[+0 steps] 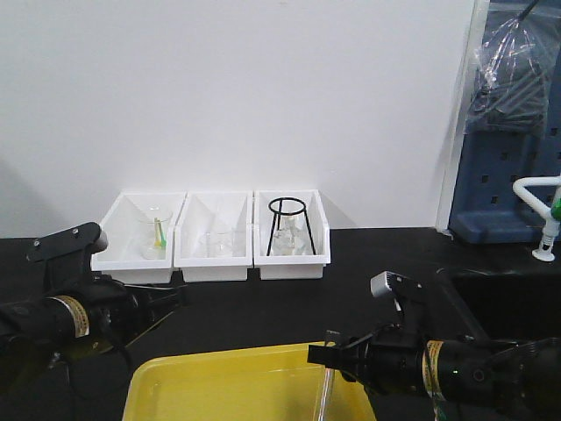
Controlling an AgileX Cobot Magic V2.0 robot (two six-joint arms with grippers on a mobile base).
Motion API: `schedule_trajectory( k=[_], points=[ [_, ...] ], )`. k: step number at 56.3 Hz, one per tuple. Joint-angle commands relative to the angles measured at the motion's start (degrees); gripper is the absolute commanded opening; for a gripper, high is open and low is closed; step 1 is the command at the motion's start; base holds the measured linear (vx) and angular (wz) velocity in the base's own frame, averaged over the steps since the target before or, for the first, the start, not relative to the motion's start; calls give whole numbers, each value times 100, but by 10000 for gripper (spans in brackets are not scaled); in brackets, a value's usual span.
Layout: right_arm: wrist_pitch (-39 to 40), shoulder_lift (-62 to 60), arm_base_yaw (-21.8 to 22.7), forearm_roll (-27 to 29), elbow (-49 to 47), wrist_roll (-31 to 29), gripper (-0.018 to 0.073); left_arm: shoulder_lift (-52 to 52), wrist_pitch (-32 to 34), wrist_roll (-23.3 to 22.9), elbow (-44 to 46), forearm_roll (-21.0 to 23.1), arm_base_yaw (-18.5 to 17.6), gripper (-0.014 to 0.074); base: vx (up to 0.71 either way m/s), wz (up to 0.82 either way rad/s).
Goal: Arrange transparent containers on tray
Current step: 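Lower the right gripper's test tube into the yellow tray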
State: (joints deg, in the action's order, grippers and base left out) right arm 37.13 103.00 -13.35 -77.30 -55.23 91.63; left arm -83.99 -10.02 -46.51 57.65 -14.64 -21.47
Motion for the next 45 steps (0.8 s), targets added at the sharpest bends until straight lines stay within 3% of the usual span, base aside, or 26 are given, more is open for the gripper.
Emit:
schedule_trajectory(
  k=[1,14,26,34,45],
  points=[
    [293,-78,11,162,-182,-14,-13,265,349,-19,151,-27,-21,391,0,0],
    [237,394,11,407,-199,-52,-11,272,273,-19,151,-27,-21,391,0,0],
    [229,707,11,857,-199,-875,21,272,273,-19,151,-27,-21,391,0,0],
    [229,890,11,1187,-199,-1241,110,272,273,-19,151,-27,-21,391,0,0],
    [229,1100,11,1591,-199,-1308,348,272,273,-19,151,-27,-21,391,0,0]
  ],
)
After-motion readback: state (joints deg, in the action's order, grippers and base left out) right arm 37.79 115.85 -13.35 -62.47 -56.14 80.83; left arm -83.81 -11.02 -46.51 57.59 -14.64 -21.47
